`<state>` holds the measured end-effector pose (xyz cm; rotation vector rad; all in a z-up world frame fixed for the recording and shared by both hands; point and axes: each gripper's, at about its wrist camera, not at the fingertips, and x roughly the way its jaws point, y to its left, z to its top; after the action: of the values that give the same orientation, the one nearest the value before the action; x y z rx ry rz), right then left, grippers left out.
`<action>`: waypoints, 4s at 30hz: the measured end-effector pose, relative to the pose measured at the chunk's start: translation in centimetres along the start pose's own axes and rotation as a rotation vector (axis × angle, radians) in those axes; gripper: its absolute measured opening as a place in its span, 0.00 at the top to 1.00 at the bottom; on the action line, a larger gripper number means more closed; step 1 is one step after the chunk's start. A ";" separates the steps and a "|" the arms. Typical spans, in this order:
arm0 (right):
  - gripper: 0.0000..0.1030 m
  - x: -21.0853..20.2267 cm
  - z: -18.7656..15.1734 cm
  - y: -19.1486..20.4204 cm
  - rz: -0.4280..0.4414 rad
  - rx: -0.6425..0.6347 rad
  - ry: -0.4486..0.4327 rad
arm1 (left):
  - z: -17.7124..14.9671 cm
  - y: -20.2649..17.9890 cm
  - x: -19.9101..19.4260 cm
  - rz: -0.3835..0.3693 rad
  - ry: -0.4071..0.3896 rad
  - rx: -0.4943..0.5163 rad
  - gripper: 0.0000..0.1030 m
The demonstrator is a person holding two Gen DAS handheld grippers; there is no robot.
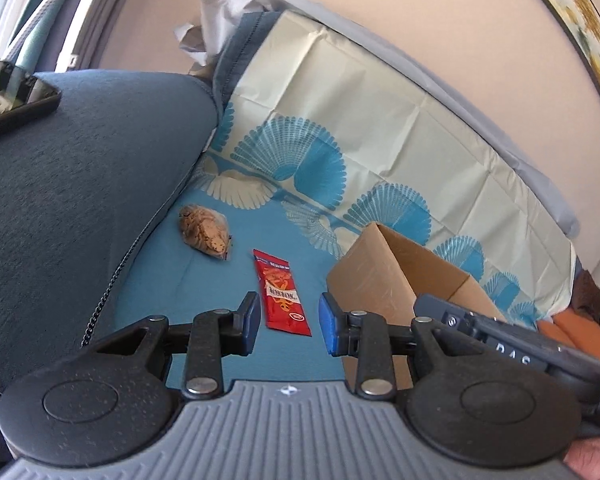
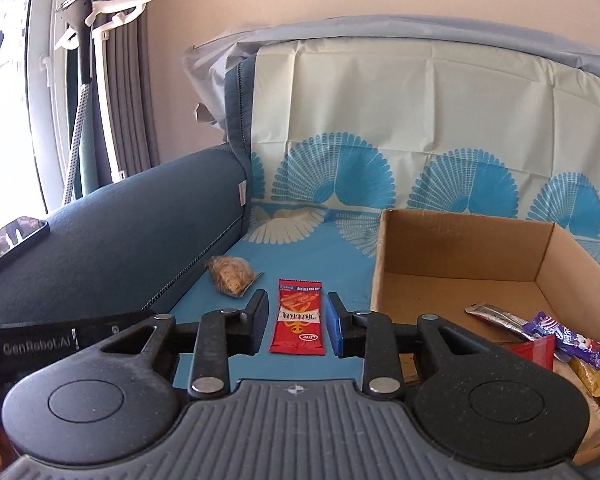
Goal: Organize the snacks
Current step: 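Move the right tool to the red spicy strip packet while the left approaches the cookie bag, then grasp the red spicy strip packet with the right gripper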
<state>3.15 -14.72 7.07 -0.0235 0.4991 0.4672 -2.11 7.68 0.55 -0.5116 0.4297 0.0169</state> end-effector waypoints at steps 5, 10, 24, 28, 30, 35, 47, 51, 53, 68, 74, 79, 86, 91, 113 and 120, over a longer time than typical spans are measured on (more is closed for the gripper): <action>0.68 2.1 0.5 1.1 -0.034 -0.009 0.038 | 0.8 3.0 0.7 0.017 0.006 -0.176 0.66; 0.62 5.3 1.0 3.8 -0.075 -0.069 0.040 | 1.1 4.3 1.4 0.017 0.003 -0.249 0.66; 0.28 20.1 -0.3 4.5 -0.164 -0.091 0.218 | 1.4 4.4 3.6 0.124 -0.059 -0.253 0.65; 0.22 23.1 -1.6 3.0 -0.197 -0.048 0.263 | 1.5 4.0 5.4 0.204 -0.058 -0.222 0.65; 0.22 24.4 -2.2 2.2 -0.207 -0.018 0.300 | 1.6 3.7 6.7 0.249 -0.058 -0.200 0.65; 0.49 24.4 -3.4 1.0 -0.155 0.047 0.289 | 2.9 3.9 10.4 0.288 -0.070 -0.209 0.59; 0.52 21.1 -5.2 1.1 -0.164 0.069 0.150 | 3.1 5.7 19.9 0.321 0.023 -0.133 0.30; 0.52 21.1 -5.3 1.2 -0.173 0.055 0.146 | 3.2 5.7 21.0 0.333 0.034 -0.122 0.27; 0.52 21.1 -5.3 1.5 -0.175 0.035 0.146 | 3.2 5.7 21.4 0.334 0.027 -0.118 0.24; 0.52 21.1 -5.3 1.5 -0.170 0.025 0.145 | 3.9 4.9 23.1 0.332 0.075 -0.009 0.62; 0.54 20.7 -5.2 2.1 -0.173 -0.001 0.171 | 3.5 4.8 20.2 0.345 0.086 0.053 0.80; 0.55 18.0 -4.3 3.1 -0.145 0.006 0.207 | 3.4 4.7 17.4 0.354 0.133 0.035 0.80; 0.55 12.1 -3.1 3.4 -0.072 0.051 0.294 | 2.5 4.3 10.5 0.307 0.274 0.022 0.81; 0.55 7.3 -4.0 3.9 0.031 0.000 0.314 | 2.2 3.2 5.3 0.256 0.326 0.036 0.82; 0.55 0.8 -9.4 1.8 0.106 -0.024 0.386 | 0.3 0.6 1.9 0.122 0.364 0.121 0.96; 0.55 1.8 -9.6 1.5 0.121 -0.008 0.415 | -0.4 1.4 5.2 0.245 0.564 0.138 0.98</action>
<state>-0.50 -13.86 -2.06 -0.1001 0.9094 0.5864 2.31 8.23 -2.51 -0.3189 1.0368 0.0797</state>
